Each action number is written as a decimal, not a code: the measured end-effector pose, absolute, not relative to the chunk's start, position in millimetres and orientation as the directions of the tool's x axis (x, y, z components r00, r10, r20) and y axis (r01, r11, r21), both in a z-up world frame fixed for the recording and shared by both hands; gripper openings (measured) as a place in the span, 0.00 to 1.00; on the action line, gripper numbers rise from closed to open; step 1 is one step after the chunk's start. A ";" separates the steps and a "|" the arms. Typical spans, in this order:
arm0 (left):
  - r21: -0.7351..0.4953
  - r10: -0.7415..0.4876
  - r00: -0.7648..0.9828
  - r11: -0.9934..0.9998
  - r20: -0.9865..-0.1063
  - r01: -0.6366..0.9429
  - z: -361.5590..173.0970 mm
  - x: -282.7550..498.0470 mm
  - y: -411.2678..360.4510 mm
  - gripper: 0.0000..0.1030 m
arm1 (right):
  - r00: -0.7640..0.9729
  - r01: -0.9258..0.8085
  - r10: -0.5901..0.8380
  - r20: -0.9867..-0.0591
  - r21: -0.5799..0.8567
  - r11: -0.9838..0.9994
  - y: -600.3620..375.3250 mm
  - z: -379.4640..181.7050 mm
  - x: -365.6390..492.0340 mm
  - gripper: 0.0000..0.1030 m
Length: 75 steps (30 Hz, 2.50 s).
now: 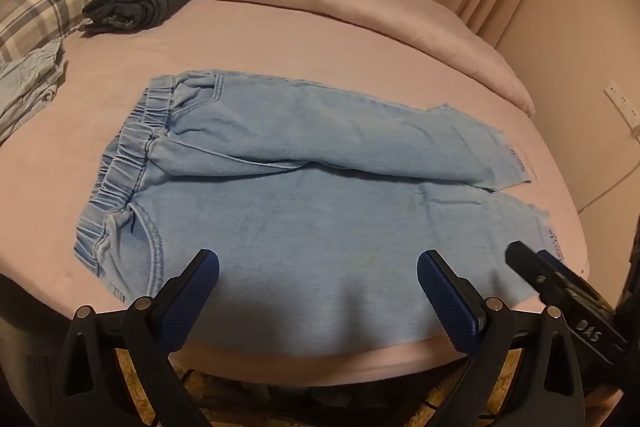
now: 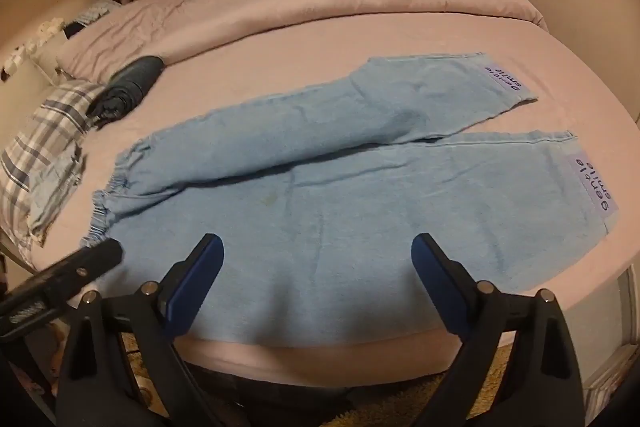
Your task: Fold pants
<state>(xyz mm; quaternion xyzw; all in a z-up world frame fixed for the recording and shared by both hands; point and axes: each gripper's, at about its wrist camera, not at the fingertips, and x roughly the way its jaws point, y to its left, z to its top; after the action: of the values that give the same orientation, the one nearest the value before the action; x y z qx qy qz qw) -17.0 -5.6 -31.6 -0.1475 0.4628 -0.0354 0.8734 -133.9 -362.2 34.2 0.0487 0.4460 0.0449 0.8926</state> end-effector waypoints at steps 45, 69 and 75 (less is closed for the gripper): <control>-0.364 -0.219 0.596 0.922 -0.772 -0.133 -22.1 -25.5 27.0 0.72 | 0.613 -0.030 0.071 -0.787 0.067 0.997 -356.3 30.1 -111.8 0.79; -0.404 -0.241 0.607 0.903 -0.757 -0.145 -16.3 -32.2 21.8 0.55 | 0.612 -0.060 0.096 -0.785 0.075 0.995 -355.6 42.2 -118.7 0.73; -0.409 -0.257 0.616 0.905 -0.744 -0.118 -9.0 -42.7 15.9 0.55 | 0.632 -0.056 0.090 -0.769 0.071 0.996 -357.5 48.5 -128.2 0.71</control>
<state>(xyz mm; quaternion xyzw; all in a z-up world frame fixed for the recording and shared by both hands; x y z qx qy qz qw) -42.7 15.9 -9.0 -0.2146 0.4362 -0.0398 0.8730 -128.2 -357.5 48.5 0.0200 0.4268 0.0405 0.9032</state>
